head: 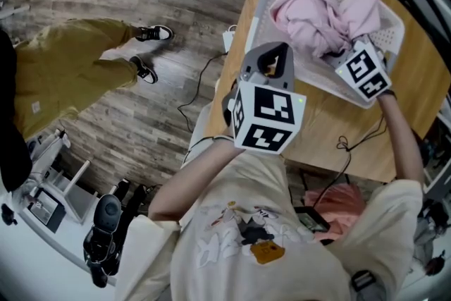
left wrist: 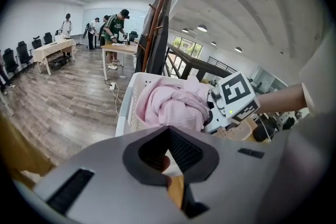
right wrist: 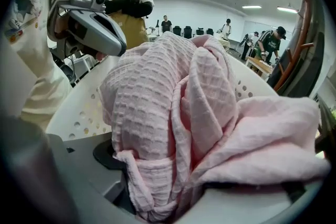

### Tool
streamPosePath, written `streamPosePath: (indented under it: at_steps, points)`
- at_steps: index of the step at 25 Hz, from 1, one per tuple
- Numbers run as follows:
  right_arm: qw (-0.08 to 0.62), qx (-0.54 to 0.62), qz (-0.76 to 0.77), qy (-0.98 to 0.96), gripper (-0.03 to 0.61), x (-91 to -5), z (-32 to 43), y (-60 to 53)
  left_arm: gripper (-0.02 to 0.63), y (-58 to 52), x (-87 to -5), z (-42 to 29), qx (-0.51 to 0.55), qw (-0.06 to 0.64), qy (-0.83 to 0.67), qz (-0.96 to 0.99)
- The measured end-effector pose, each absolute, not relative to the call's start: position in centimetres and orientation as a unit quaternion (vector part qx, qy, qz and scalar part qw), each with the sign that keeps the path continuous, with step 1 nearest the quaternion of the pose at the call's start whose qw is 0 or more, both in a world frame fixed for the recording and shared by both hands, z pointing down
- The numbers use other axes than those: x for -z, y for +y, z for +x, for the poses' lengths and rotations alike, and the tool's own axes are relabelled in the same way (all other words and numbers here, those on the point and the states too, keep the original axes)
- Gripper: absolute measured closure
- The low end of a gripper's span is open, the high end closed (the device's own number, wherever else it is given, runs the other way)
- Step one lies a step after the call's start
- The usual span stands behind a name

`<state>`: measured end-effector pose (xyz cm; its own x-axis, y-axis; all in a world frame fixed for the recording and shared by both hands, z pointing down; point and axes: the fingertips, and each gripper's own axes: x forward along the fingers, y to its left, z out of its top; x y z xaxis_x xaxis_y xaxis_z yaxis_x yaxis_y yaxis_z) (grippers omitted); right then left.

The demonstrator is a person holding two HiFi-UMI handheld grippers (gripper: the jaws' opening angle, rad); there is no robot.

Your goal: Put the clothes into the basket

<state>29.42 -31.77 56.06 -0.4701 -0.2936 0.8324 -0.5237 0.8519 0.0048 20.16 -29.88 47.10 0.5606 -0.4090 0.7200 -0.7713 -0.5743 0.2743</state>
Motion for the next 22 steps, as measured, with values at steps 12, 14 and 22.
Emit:
streamPosePath:
  at_steps: [12,14,22]
  points:
    - [0.499,-0.120,0.170,-0.841,0.172,-61.8,27.9,-31.2,0.614,-29.4,-48.1,20.0,-0.309,0.316,-0.353,0.825]
    - [0.501,-0.122,0.167,-0.841,0.172,-62.5,27.8,-31.2,0.614,-29.5,-48.1,20.0,-0.310,0.317,-0.354,0.824]
    - [0.500,-0.142,0.153,-0.840,0.172,-64.3,27.2,-31.4,0.614,-29.3,-48.5,20.0,-0.330,0.292,-0.359,0.823]
